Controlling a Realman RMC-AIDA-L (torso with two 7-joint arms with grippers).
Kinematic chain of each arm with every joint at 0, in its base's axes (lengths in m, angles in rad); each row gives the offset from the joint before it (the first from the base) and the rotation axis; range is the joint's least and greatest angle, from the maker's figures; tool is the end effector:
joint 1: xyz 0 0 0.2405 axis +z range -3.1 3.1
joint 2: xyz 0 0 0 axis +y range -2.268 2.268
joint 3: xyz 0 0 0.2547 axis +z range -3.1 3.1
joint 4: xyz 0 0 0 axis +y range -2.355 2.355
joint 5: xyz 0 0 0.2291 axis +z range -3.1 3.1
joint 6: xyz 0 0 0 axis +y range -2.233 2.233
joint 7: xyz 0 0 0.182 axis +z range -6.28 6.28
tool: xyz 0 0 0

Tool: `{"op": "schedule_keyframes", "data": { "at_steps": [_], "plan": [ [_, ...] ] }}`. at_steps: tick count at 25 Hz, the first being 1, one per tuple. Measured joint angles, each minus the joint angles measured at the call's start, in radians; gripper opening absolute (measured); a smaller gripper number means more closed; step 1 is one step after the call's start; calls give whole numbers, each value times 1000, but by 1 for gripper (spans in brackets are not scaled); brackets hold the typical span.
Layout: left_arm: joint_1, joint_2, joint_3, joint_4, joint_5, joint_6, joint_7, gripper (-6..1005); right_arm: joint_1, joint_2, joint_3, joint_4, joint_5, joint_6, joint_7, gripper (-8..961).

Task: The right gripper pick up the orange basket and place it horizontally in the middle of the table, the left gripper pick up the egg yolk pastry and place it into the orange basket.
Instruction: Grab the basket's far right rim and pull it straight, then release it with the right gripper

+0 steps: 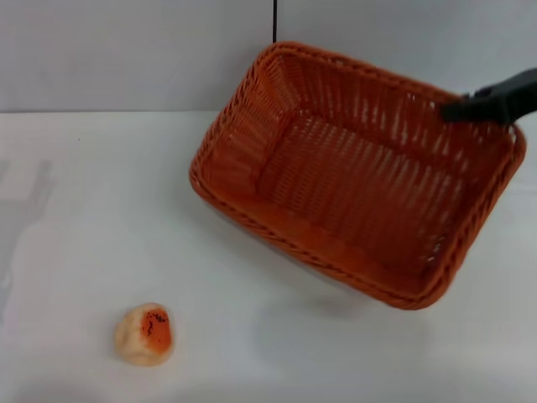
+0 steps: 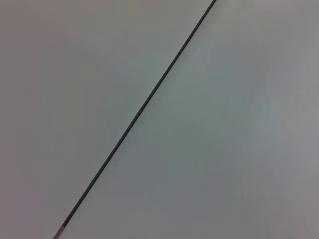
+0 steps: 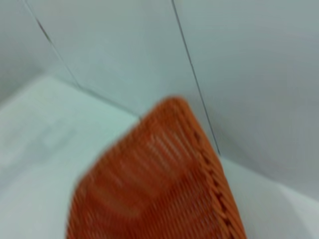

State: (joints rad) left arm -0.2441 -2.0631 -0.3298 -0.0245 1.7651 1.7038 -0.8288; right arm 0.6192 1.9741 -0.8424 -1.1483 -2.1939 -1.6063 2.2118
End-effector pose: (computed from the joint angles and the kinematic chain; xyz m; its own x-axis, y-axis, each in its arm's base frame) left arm -0.3577 0.2750 0.0410 0.1738 -0.2428 0.9544 0.9406 -0.2461 -0.2339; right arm 0.2042 0.4125 0.0630 0.7335 -0.6131 -0.2935 -0.6771 -0.6970 -0.2362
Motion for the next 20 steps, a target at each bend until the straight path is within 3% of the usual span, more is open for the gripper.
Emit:
{"op": "schedule_keyframes", "data": {
  "at_steps": [10, 15, 20],
  "plan": [
    [-7, 0, 0, 0, -4, 0, -1, 768, -23, -14, 145, -11, 156, -113, -62, 158],
    [-10, 0, 0, 0, -4, -7, -1, 768, -23, -20, 172, -19, 191, -147, -82, 157],
    [-11, 0, 0, 0, -5, -11, -1, 768, -15, -43, 174, -29, 234, -222, -143, 157]
  ]
}}
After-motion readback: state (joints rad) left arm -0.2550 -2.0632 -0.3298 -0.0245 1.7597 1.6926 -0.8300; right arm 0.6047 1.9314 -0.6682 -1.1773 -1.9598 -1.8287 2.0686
